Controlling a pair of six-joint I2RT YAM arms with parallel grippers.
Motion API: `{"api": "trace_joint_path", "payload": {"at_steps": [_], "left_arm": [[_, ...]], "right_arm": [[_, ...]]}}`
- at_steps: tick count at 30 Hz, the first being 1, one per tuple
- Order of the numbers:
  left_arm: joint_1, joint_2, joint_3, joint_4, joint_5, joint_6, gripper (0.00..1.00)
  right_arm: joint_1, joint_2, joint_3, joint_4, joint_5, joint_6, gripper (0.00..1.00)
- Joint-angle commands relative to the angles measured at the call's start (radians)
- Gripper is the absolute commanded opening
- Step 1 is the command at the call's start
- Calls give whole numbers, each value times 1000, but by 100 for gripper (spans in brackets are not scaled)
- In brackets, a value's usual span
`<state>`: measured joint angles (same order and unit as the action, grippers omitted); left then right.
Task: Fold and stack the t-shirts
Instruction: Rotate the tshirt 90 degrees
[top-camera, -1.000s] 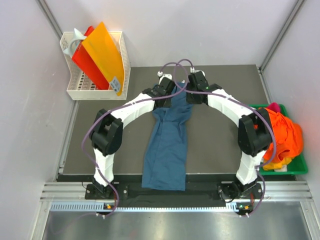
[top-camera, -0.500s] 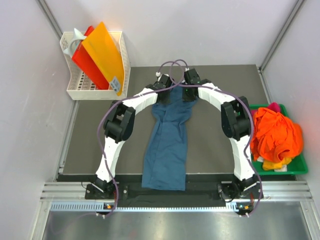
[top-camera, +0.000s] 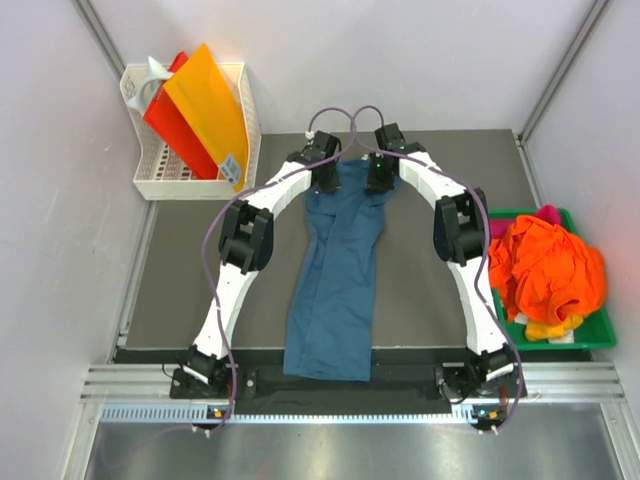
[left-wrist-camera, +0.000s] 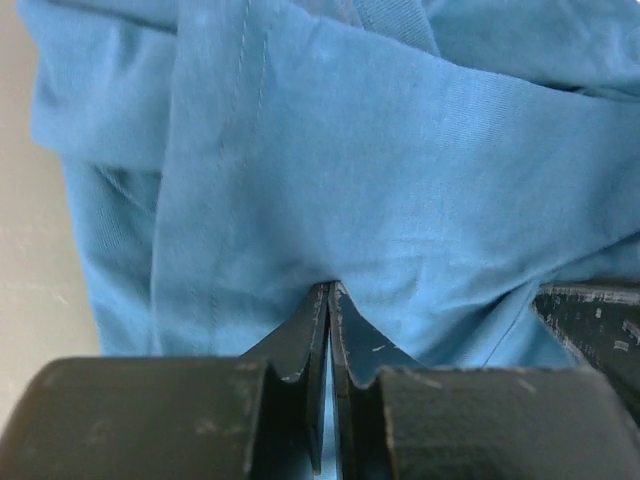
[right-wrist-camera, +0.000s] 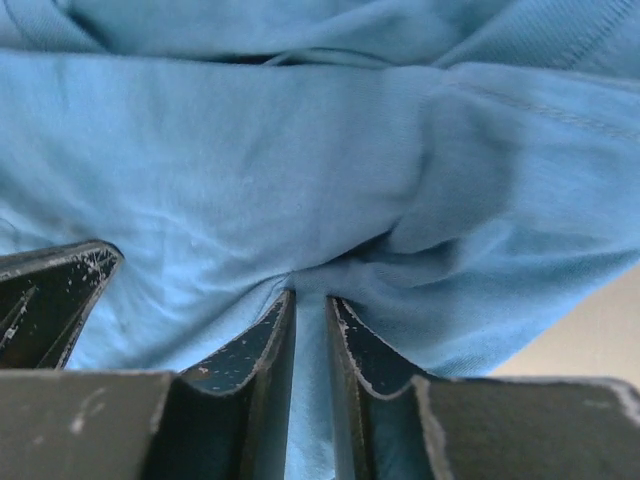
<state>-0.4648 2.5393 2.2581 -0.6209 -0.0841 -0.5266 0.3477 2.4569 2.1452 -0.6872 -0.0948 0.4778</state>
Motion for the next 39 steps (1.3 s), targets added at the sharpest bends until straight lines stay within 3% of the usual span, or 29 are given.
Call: {"api": "trace_joint_path", "payload": {"at_steps": [1,8,16,20,24,32,36,39], "left_arm": [[67,59,60,-34,61,-26,9],[124,121,122,9,164,-44,12],[204,164,184,107,254,-85,15],[216,144,181,122,299,-87,13],[199,8,133,128,275,-59,10],[146,-388,-158,173,132,-29,12],[42,-638,-547,251,-30,8,13],[-58,-787,-741,236,-130,-15,11]], "right_arm": [[-45,108,166,-52,-28,25,20],[-81,206,329,-20,-80,59,26],[-131,220,367,78,-115,102,31],[-133,186,369,117,-146,101,32],[-96,52,280,185,-108,59,36],[-15,-333,-9,206,3,36,48],[52,-551,-321,279,58,38,47],[120,-689,-559,311,90,35,45]]}}
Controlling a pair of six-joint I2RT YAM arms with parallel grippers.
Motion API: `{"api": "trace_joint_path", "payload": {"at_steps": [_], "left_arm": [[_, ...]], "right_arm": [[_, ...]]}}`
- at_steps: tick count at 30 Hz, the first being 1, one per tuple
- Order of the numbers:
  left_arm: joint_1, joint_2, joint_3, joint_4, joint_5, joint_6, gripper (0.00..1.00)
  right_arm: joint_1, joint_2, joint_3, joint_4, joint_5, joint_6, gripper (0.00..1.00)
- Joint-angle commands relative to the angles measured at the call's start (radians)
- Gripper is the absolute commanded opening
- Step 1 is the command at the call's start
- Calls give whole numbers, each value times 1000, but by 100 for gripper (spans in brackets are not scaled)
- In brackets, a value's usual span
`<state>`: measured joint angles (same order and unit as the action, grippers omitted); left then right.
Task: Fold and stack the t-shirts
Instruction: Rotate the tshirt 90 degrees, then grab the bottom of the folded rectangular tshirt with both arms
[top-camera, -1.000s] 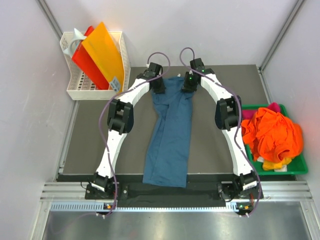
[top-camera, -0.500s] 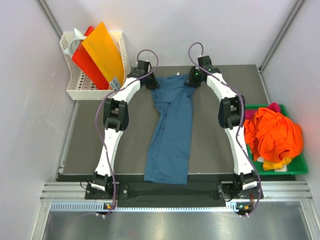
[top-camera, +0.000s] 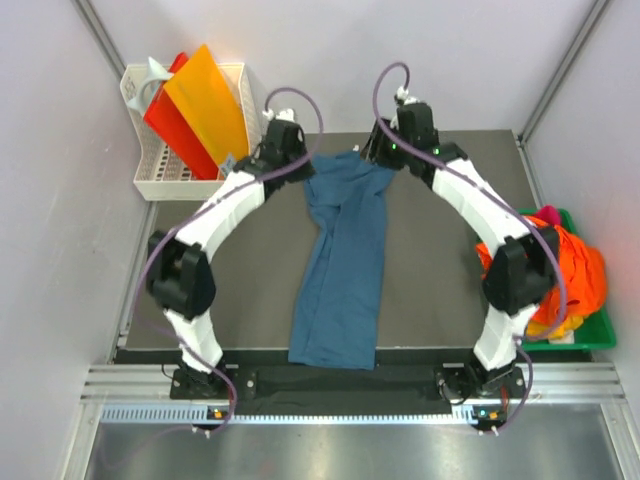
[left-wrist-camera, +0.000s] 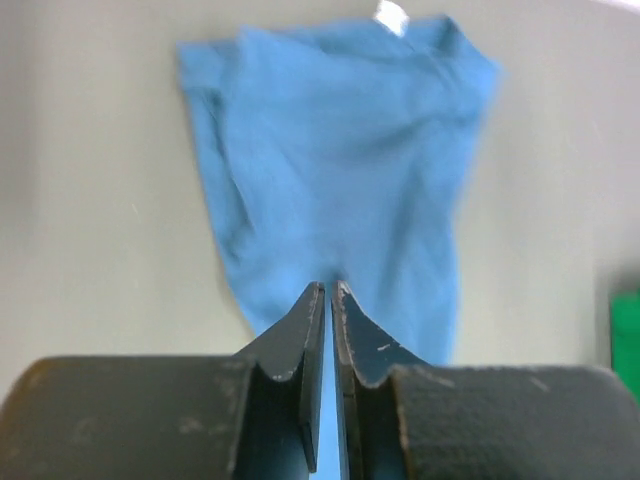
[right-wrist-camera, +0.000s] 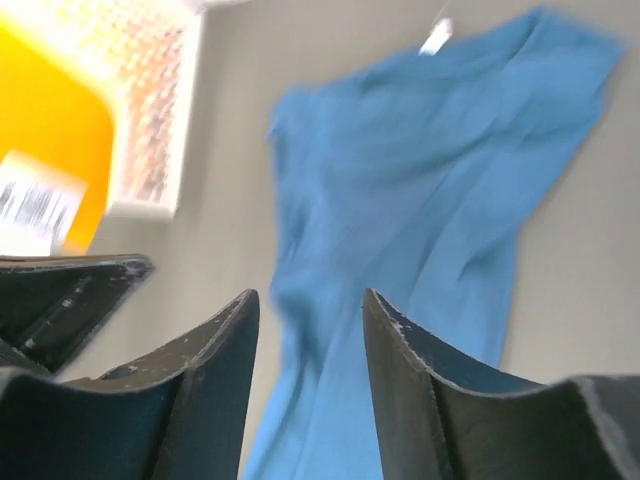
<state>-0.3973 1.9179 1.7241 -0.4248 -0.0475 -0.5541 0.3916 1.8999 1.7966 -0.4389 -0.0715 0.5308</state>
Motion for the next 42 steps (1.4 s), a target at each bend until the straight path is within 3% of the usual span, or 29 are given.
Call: {"api": "trace_joint_path", "payload": {"at_steps": [1,6,11,17,22,27,30,33,42], "left_arm": [[-167,-216,-294,31,-185,3,11],[-328,-381,-556,-64,-282,-85,10],[-391,-552,-711,-121,-333,-147,13],[-402,-564,-802,-138,-282,-159,13],[-480,-560,-827,-205,-290,-199,12],[-601,-634,-848,-340,-389,-309,18],[-655,-701,-868,-411,-437,-397,22],[-690,-788,-917,-428,-425,-457,25],[-764,-947,-1043,-457,-428,-587,24]], "right_arm": [[113,-183,-309,66,99,-20,45],[228,-324,-554,62,189,3,43],[354,-433,-739,60,272,44,43],[411,-429,-813,69,279,83,42],[455,-444,-852,48,298,109,42],[562,-533,-922,-20,409,175,56],[651,-587,-957,-79,484,259,78],[756,-627,-1005,-119,530,362,83],[1075,-573,-1117,-119,529,712,68]]}}
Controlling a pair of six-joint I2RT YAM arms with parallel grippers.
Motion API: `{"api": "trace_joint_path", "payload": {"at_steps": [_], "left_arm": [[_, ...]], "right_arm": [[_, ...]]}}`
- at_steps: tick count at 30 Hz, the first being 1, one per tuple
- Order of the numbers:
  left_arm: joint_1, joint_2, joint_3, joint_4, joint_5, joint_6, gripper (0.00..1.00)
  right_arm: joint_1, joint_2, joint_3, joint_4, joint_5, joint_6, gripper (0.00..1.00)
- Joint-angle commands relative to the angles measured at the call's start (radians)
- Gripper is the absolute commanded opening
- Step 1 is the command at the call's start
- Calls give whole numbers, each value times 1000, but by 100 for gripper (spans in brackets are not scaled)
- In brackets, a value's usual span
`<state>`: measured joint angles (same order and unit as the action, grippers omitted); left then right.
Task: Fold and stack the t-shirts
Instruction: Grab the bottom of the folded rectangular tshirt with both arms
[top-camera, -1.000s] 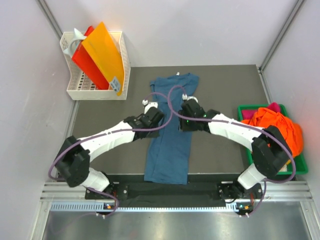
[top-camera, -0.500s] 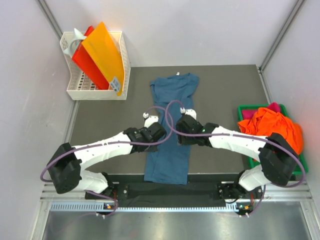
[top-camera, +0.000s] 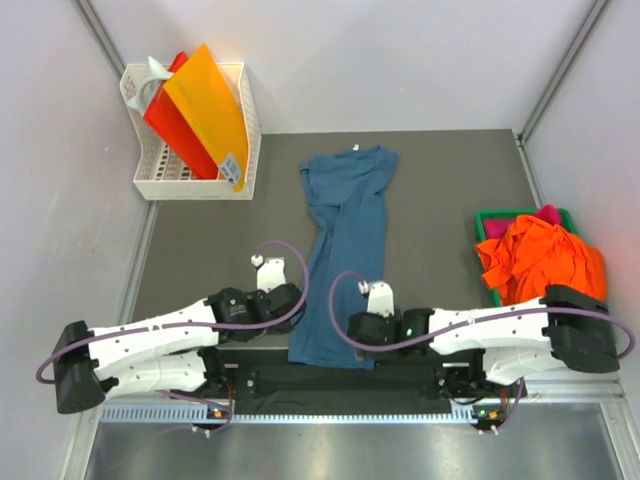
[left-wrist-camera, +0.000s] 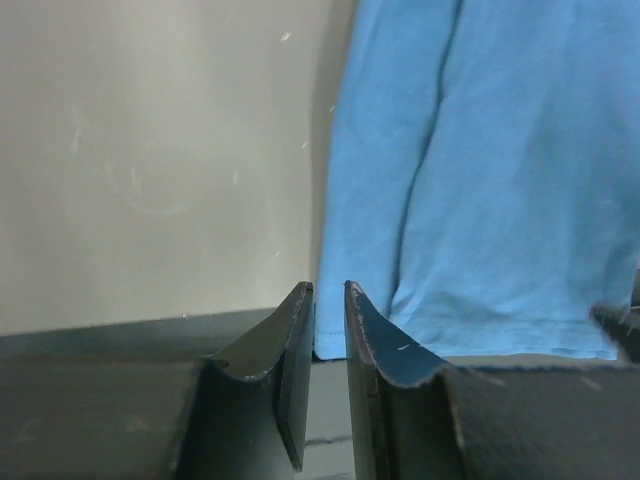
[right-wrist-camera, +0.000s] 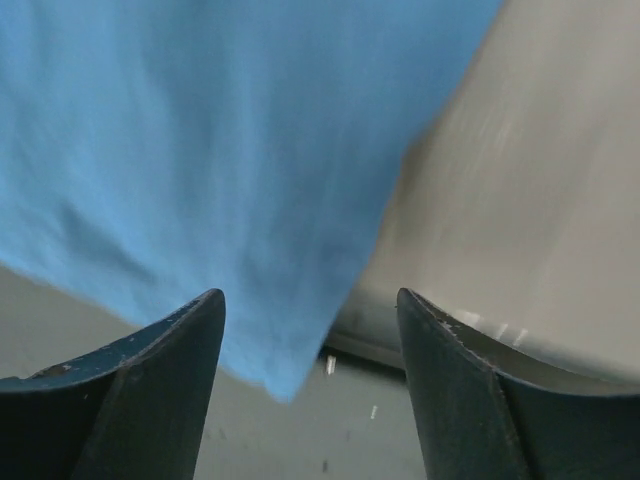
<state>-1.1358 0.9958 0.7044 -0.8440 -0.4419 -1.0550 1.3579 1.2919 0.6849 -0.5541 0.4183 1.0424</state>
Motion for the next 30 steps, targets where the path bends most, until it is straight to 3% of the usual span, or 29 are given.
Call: {"api": "trace_joint_path", "payload": {"at_steps": [1,8,15,22,30], "left_arm": [[-41,-19,-23,-52,-56,-106,23],[-82,35,-5,-122,-124,-125,21],[-82,-32,-37,-92,-144,-112,21],[-84,-86,-45,-99,-133,-112,20],[-85,-60,-42,-75,-129,-85,21]], "right_arm": [[145,47,2,-9,45,218,68],[207,121,56,-27,86,352,67],[205,253,142,-35,123,435,65],[208,257,166,-136,166,542,62],[243,198,225,-378,177,610,73]]}}
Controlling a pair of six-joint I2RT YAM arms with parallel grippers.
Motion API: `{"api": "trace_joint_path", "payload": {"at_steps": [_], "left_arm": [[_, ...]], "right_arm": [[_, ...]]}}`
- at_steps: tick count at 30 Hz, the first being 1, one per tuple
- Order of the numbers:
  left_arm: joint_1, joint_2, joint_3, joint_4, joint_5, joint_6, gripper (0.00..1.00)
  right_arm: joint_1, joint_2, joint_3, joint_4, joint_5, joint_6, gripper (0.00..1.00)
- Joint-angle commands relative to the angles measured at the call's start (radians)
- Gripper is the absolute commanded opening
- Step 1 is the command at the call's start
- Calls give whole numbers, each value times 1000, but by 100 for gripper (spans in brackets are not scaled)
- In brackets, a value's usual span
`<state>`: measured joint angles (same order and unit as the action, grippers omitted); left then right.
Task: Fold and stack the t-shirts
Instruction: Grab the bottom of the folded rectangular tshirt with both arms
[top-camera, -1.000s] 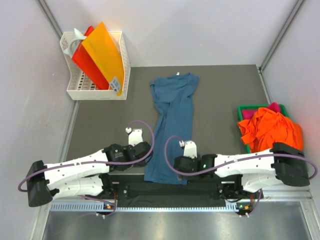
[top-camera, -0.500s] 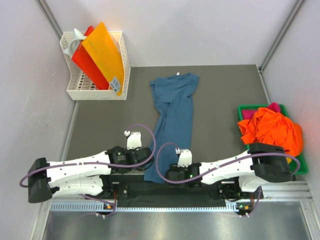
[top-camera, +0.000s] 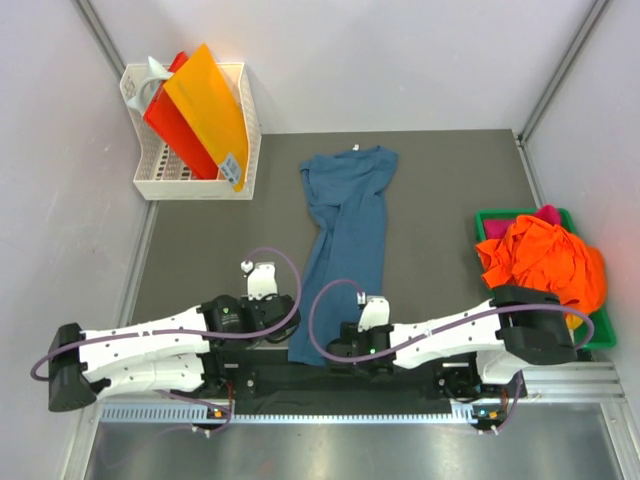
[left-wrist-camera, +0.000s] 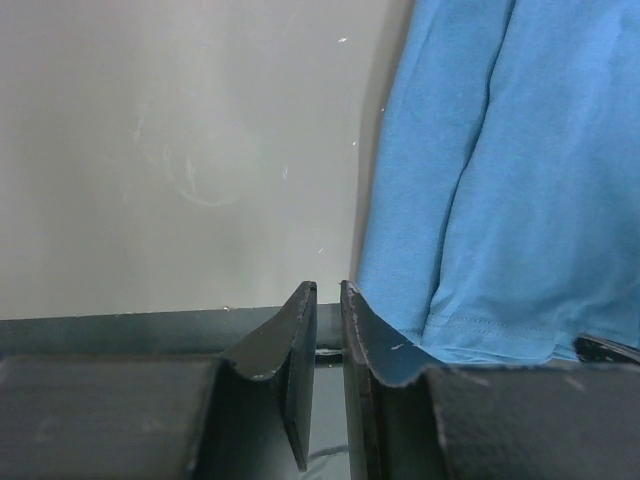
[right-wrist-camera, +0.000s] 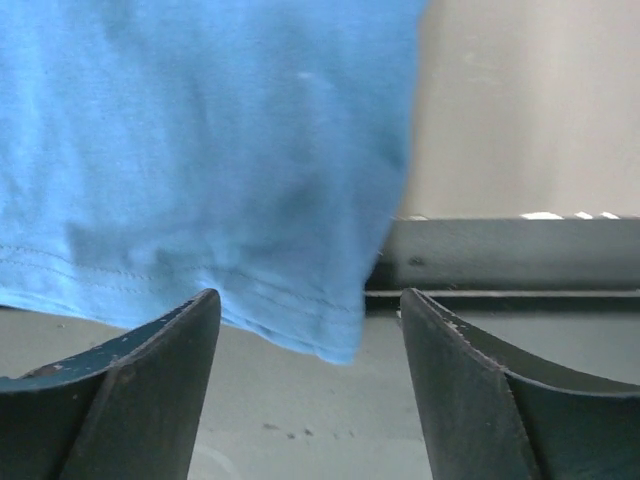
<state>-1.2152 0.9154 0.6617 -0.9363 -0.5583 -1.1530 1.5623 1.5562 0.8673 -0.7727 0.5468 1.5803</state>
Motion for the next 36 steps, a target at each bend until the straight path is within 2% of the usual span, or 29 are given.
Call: {"api": "trace_joint_path", "payload": {"at_steps": [1,7,16,22,25,26,28,29,32,36], "left_arm": [[-6,26,-2,28,-11,18,21],[-6,69,-8,73,-11,35,22],[-6,134,-10,119,9,35,22],[-6,142,-30,120,18,12,21],[-6,137,-45,120,26,-4,21],[-6,132,-48,120,29,-7,21],[-6,131,-53,119,32,-16,21],[-6,126,-54,119,32,-19,21],[-6,120,-59,116,37,-31,21],[-7,114,-73,110,75,-51,22]], "right_arm": [[44,-79,35,-183,51,96,74],[50,-154,-43,-165,59,142,73],[41,-91,-102,-10,42,130,70],[39,-30,-109,61,21,124,63],[41,-10,-111,73,-1,135,52],[42,-5,-113,75,-4,138,41],[51,-8,-110,63,-4,155,29],[54,-10,-106,58,-4,158,15],[61,-10,-90,23,-1,165,5],[71,-25,-71,-31,15,175,3]]}}
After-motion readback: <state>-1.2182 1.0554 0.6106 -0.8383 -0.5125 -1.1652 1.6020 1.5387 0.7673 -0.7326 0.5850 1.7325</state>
